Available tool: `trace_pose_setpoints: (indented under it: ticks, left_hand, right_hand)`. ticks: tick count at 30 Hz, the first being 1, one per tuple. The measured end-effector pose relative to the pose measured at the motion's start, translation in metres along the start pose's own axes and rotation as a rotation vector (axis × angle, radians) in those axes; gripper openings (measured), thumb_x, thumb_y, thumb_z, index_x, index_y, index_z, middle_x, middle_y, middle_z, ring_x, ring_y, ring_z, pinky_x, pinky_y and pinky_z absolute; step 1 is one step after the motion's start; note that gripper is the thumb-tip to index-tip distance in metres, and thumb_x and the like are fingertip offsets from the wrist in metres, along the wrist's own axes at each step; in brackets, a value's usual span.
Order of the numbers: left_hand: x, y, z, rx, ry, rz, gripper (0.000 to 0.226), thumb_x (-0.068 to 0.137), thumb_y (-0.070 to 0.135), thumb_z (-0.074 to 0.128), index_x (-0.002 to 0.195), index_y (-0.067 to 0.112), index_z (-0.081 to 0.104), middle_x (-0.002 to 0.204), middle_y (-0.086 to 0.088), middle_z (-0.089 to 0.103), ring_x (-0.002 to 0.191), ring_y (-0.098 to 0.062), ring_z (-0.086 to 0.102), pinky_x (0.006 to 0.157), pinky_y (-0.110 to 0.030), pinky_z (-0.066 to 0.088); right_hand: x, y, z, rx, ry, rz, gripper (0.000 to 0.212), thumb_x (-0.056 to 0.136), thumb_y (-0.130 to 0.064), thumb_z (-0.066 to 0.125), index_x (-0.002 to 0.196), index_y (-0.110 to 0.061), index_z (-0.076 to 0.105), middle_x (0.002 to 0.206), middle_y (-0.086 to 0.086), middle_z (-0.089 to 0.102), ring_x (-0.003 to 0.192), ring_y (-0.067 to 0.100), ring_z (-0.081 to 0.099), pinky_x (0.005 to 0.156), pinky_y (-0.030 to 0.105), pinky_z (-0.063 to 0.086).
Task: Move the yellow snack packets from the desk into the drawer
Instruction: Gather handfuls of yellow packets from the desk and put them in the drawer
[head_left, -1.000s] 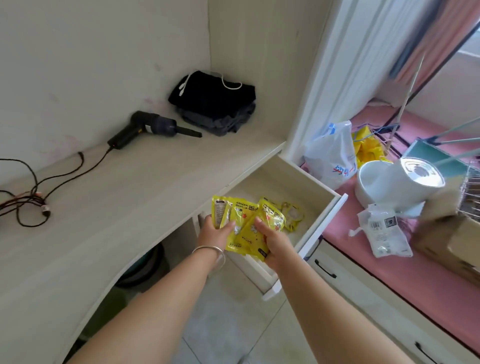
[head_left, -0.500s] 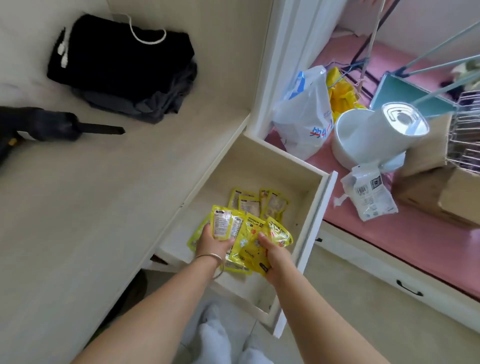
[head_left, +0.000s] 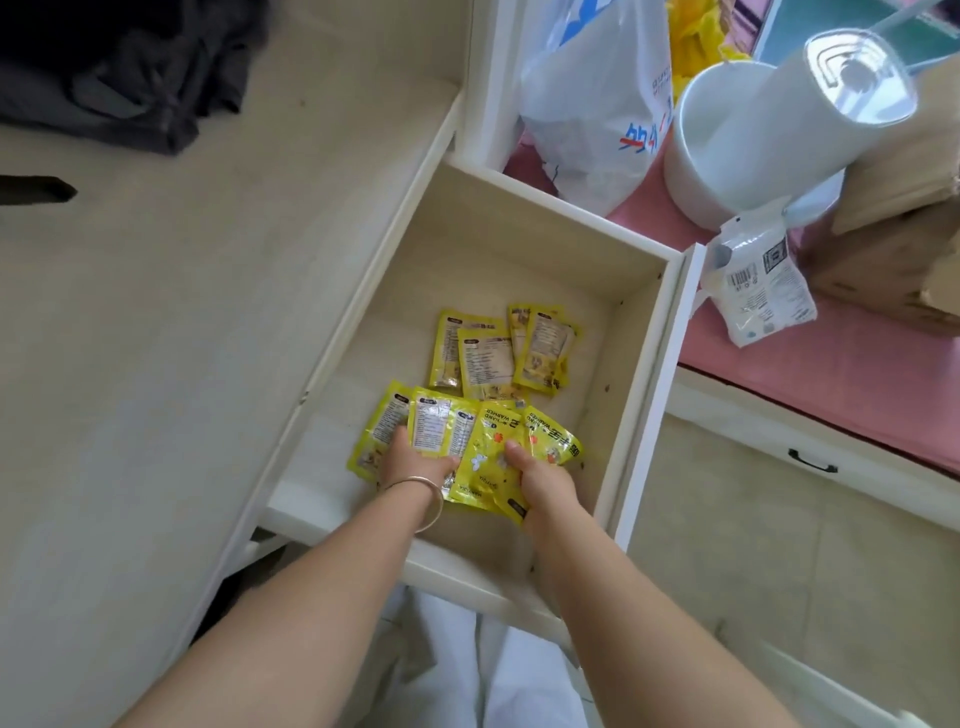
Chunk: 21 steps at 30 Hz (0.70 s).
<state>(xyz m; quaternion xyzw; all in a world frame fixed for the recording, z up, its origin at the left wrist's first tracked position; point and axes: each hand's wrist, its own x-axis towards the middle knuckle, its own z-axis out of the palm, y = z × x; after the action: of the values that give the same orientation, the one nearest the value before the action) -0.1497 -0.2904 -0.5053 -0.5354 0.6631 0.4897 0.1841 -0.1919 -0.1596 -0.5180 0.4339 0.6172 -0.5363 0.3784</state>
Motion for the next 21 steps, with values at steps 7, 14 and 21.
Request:
trace_pose_setpoints:
  ticks: [7, 14, 21]
  left_hand:
    - [0.001, 0.002, 0.000, 0.170, 0.048, 0.000, 0.063, 0.067, 0.019, 0.082, 0.120, 0.011, 0.049, 0.122, -0.010, 0.063, 0.114, -0.029, 0.058, 0.095, -0.036, 0.046]
    - [-0.025, 0.005, -0.010, 0.337, 0.154, 0.130, 0.078, 0.072, 0.023, 0.077, 0.138, 0.021, 0.036, 0.141, -0.012, 0.036, 0.129, -0.032, 0.040, 0.103, -0.039, 0.039]
    - [-0.073, 0.021, -0.038, 0.216, 0.184, 0.163, 0.065, 0.078, 0.023, 0.068, 0.136, 0.020, 0.039, 0.138, -0.010, 0.036, 0.121, -0.030, 0.051, 0.099, -0.036, 0.042]
  right_hand:
    - [-0.005, -0.006, 0.000, -0.112, -0.001, 0.041, 0.042, 0.073, -0.021, 0.080, 0.109, -0.007, 0.064, 0.098, 0.011, 0.069, 0.095, 0.032, 0.067, 0.092, 0.049, 0.052]
    - [-0.020, -0.020, -0.005, -0.390, 0.052, 0.030, 0.030, 0.085, -0.019, 0.065, 0.063, -0.009, 0.049, 0.076, 0.007, 0.054, 0.087, 0.027, 0.054, 0.093, 0.040, 0.047]
    - [-0.055, -0.026, -0.007, -0.561, 0.142, -0.112, 0.048, 0.078, -0.026, 0.057, 0.119, -0.001, 0.053, 0.092, 0.008, 0.051, 0.073, 0.024, 0.050, 0.062, 0.028, 0.037]
